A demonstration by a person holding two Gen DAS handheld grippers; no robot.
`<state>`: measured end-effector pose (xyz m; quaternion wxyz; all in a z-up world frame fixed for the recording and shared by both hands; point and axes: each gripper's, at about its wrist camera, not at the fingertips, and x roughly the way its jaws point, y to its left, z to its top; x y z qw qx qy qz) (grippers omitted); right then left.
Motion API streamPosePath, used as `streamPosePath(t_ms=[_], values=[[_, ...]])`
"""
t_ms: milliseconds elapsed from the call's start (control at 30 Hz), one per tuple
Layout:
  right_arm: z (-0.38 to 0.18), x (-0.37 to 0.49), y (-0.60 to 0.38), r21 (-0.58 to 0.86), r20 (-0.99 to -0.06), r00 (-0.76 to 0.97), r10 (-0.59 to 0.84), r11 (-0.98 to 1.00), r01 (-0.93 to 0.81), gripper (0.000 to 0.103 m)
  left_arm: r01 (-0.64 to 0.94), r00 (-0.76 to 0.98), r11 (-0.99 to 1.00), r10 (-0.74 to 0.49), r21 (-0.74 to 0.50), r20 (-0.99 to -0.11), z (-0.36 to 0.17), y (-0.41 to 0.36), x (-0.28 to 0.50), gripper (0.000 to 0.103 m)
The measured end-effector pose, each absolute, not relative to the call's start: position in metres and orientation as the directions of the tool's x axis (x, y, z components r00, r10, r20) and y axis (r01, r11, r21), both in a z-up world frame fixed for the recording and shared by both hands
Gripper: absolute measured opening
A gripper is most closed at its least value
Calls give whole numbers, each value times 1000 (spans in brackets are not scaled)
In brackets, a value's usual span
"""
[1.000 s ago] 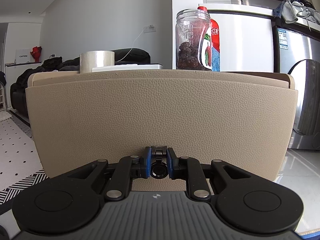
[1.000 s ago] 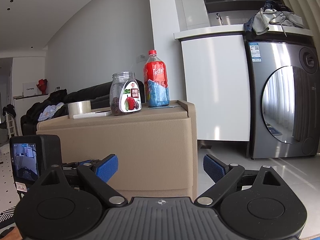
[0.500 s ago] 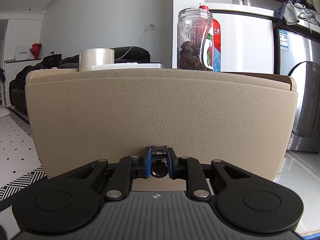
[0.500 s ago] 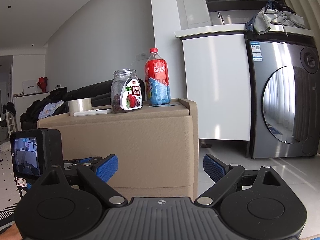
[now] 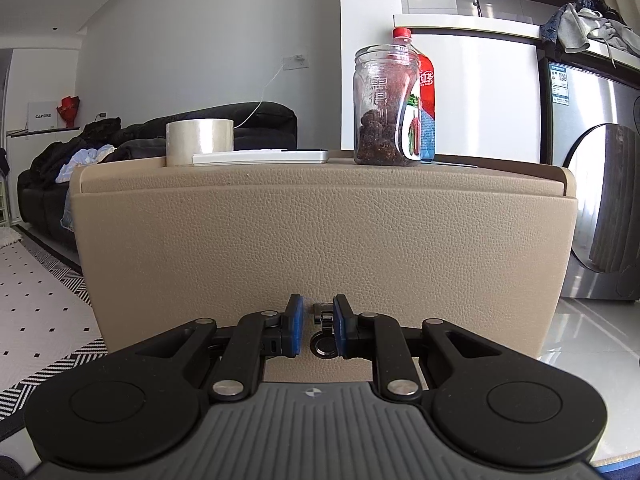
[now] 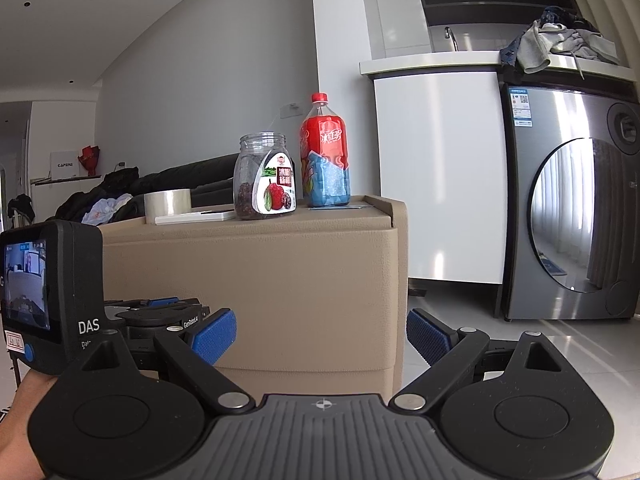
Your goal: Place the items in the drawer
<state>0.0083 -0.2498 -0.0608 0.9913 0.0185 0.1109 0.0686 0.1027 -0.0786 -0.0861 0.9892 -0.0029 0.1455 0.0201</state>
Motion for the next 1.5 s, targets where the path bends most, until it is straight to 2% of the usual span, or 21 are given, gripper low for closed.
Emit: streamPosePath(t_ms=[533,1500], values=[[-57,0,-242,39,-195,974,112,994,-106,95,-61,963,998,55,-16,-265,-55,-50,39,20],[-65,-4,-223,-19,-205,974,93,995,-99,94,-74,965,997,62,-36,-256,-52,-40,-29,20]])
